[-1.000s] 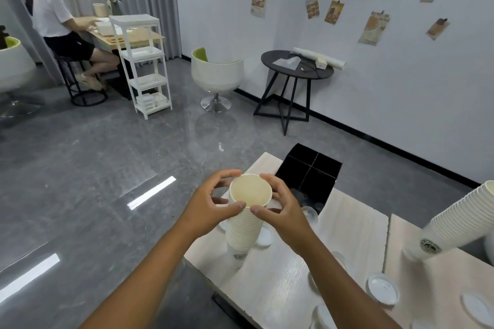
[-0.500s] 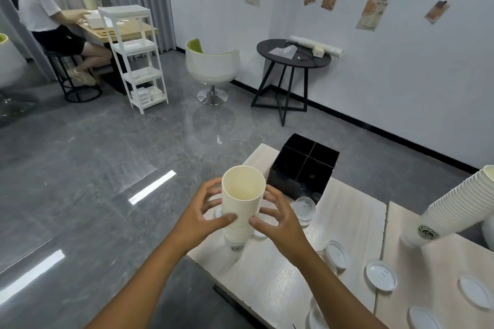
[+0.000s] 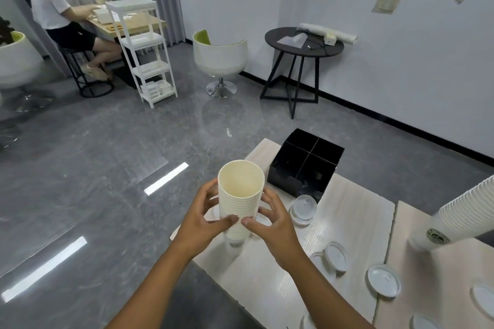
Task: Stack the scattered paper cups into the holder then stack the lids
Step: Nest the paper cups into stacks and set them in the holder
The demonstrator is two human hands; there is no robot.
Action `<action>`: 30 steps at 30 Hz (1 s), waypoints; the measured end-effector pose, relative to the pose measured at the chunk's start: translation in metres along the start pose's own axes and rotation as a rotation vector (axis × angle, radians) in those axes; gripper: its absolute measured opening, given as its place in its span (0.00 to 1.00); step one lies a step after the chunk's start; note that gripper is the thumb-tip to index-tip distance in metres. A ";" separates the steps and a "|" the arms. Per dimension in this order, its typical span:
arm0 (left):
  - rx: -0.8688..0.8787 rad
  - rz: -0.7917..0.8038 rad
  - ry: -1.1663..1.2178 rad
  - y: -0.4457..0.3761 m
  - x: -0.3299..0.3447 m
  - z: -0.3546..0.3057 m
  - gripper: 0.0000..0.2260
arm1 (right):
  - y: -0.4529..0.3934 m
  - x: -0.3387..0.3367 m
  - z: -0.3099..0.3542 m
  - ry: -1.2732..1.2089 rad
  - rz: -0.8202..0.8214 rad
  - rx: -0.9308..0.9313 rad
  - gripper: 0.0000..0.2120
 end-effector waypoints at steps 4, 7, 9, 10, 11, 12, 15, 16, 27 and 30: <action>0.056 0.056 -0.005 -0.015 0.021 -0.034 0.37 | -0.001 -0.032 0.028 -0.009 -0.040 -0.053 0.37; 0.103 0.095 0.002 -0.033 0.041 -0.067 0.35 | -0.006 -0.064 0.052 -0.023 -0.065 -0.118 0.37; 0.143 0.118 0.002 -0.048 0.056 -0.092 0.35 | -0.013 -0.085 0.071 -0.039 -0.080 -0.162 0.37; 0.165 0.130 -0.003 -0.057 0.064 -0.104 0.36 | -0.017 -0.096 0.081 -0.043 -0.091 -0.180 0.37; 0.191 0.145 -0.003 -0.067 0.071 -0.116 0.36 | -0.022 -0.106 0.092 -0.044 -0.105 -0.198 0.37; 0.216 0.158 0.002 -0.078 0.077 -0.128 0.37 | -0.028 -0.116 0.102 -0.044 -0.120 -0.214 0.37; 0.273 0.195 0.014 -0.113 0.094 -0.160 0.39 | -0.050 -0.145 0.128 -0.024 -0.180 -0.260 0.38; 0.289 0.205 0.017 -0.125 0.098 -0.169 0.38 | -0.058 -0.153 0.136 -0.014 -0.199 -0.278 0.38; 0.355 0.310 0.121 -0.266 0.131 -0.196 0.36 | -0.156 -0.200 0.181 0.055 -0.358 -0.321 0.36; 0.345 0.341 0.143 -0.303 0.137 -0.191 0.36 | -0.185 -0.206 0.180 0.041 -0.402 -0.315 0.35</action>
Point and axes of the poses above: each hand's wrist, its own y-axis away from the middle knuckle, its own x-axis out of the palm, z = x × y, the point moved 5 cm from there along -y, towards the middle knuckle, and after that the axes turned 1 degree about y, right-handed, at the moved point
